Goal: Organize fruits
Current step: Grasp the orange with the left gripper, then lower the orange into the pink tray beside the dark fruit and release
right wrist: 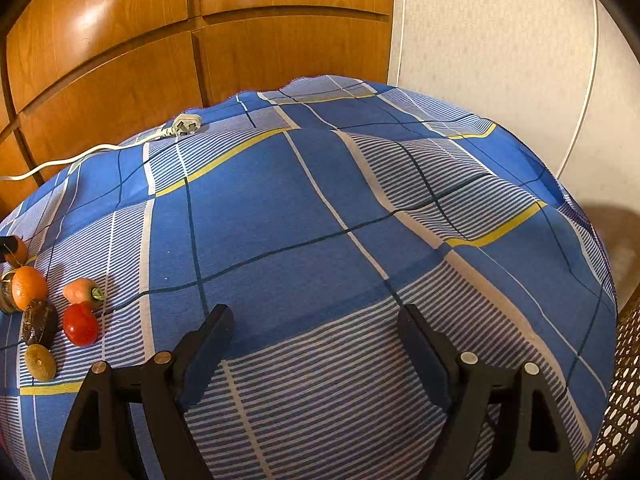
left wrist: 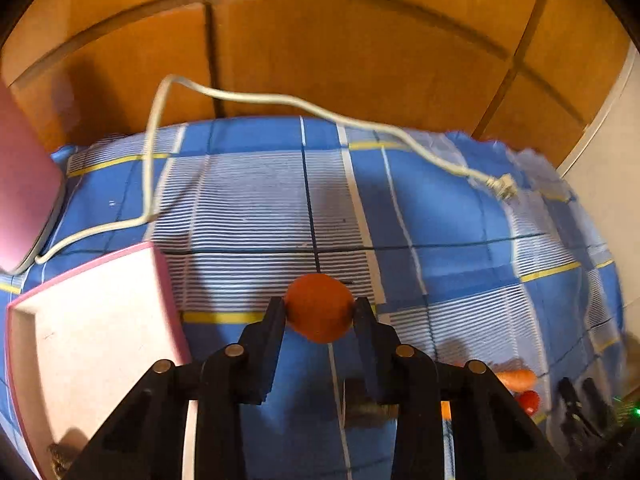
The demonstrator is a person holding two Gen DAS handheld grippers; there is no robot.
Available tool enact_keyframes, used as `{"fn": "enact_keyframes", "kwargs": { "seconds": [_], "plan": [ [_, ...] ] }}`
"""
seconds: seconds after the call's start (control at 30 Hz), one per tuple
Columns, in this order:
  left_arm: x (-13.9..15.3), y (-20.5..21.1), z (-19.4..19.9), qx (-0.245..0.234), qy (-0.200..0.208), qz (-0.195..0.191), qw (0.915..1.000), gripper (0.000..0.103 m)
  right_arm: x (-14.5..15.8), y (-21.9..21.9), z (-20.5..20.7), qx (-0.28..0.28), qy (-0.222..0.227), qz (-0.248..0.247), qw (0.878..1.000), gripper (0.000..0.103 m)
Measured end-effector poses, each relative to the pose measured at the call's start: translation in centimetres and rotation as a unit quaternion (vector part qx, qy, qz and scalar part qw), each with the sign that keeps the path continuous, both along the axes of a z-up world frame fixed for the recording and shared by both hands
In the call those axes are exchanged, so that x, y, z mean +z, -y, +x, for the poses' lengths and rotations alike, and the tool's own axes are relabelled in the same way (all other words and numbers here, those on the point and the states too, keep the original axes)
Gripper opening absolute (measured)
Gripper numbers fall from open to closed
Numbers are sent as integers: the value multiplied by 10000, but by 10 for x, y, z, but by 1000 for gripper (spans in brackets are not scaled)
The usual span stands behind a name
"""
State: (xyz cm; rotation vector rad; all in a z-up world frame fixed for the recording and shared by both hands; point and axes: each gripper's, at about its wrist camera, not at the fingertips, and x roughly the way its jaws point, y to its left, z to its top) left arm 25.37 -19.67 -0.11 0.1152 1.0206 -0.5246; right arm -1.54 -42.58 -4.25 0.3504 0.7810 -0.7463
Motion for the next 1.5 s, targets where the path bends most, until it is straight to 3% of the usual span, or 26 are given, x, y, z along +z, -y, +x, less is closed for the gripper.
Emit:
{"fn": "enact_keyframes", "kwargs": {
  "seconds": [0.17,0.3,0.47,0.57,0.77,0.93,1.2,1.33,1.5],
  "plan": [
    [36,-49,-18,286,364,-412,9981,35,0,0,0,2,-12,-10,10000,86],
    [53,-102,-22,844,512,-589,9934,35,0,0,0,3,-17,-15,10000,86],
    [44,-169,-11,1693,349,-586,9832,35,0,1,-1,3,-18,-18,10000,86],
    [30,-191,-8,1995,283,-367,9788,35,0,1,-1,3,-16,-15,10000,86],
    [12,-213,-16,2367,213,-238,9711,35,0,-1,0,4,-16,-17,10000,86],
    [16,-217,-33,2387,388,-186,9701,41,0,-1,-1,7,-17,-19,10000,86],
    [35,-226,-97,2446,901,-270,9650,61,1,-1,-1,6,-16,-20,10000,86],
    [31,-232,-131,2555,964,-243,9617,62,1,-1,-1,7,-18,-20,10000,86],
    [20,-247,-174,2884,1051,-131,9516,69,1,-1,-1,6,-21,-22,10000,86]
  ]
}}
